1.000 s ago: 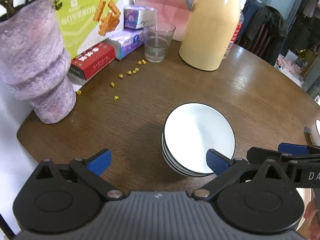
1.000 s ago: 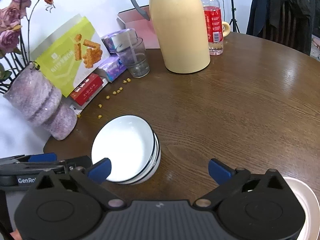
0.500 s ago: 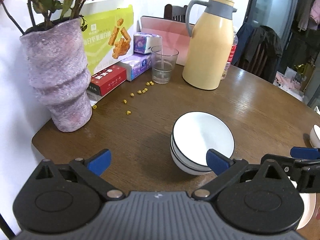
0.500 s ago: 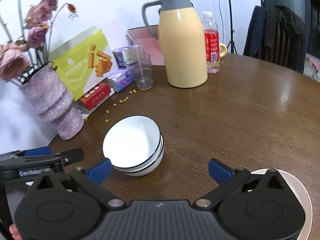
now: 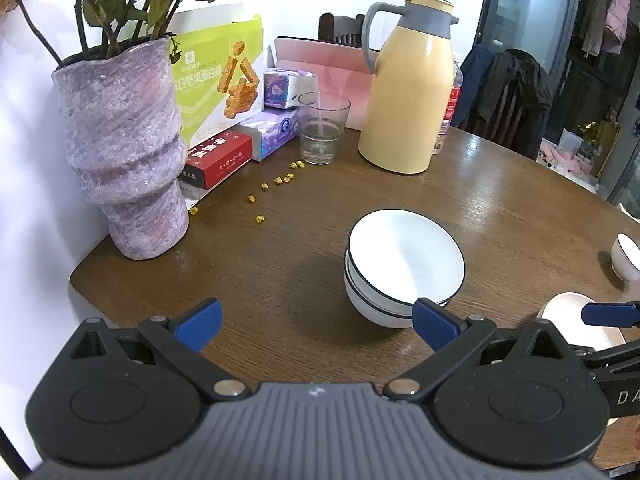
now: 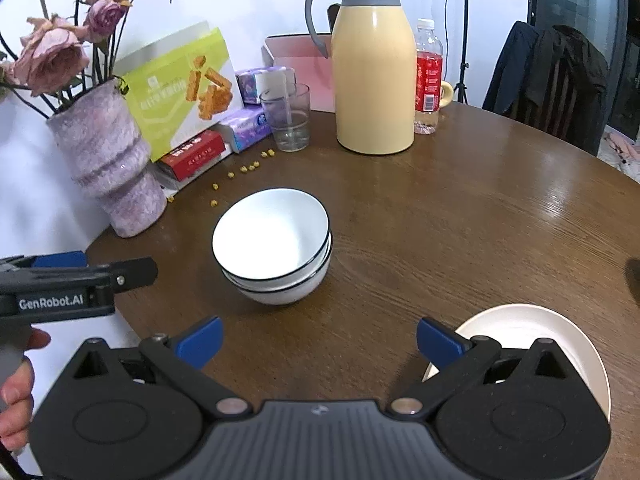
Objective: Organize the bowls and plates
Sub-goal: 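Move both open tools across the table toward the small white bowl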
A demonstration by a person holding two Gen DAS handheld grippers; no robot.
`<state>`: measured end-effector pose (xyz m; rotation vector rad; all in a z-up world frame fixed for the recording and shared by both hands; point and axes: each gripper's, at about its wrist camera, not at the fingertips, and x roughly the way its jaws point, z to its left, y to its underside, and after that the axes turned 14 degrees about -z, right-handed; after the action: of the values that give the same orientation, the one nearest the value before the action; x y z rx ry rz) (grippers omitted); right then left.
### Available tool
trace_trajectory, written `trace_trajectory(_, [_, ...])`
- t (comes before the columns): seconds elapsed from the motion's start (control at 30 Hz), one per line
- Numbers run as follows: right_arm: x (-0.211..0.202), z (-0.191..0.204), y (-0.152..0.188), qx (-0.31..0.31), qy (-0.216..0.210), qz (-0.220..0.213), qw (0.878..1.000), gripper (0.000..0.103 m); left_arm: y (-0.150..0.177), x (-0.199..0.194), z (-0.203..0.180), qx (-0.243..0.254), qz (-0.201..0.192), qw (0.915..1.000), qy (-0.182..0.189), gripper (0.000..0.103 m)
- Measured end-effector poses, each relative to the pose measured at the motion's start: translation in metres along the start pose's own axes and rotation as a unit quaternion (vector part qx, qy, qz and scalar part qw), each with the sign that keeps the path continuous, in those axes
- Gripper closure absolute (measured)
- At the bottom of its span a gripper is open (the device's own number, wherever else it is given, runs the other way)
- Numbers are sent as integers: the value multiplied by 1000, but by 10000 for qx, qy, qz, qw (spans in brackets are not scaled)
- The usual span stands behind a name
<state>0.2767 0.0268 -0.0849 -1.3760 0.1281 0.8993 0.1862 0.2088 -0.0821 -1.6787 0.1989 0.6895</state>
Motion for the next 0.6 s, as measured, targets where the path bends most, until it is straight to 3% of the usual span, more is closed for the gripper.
trace_trajectory(0.37, [-12, -7, 4, 101, 349, 78, 9993, 0, 1, 1, -17, 184, 147, 9989, 406, 0])
trace_trajectory(0.6, [-15, -29, 8, 355, 512, 371, 9974, 0, 0, 5, -33, 250, 297, 9976, 580, 0])
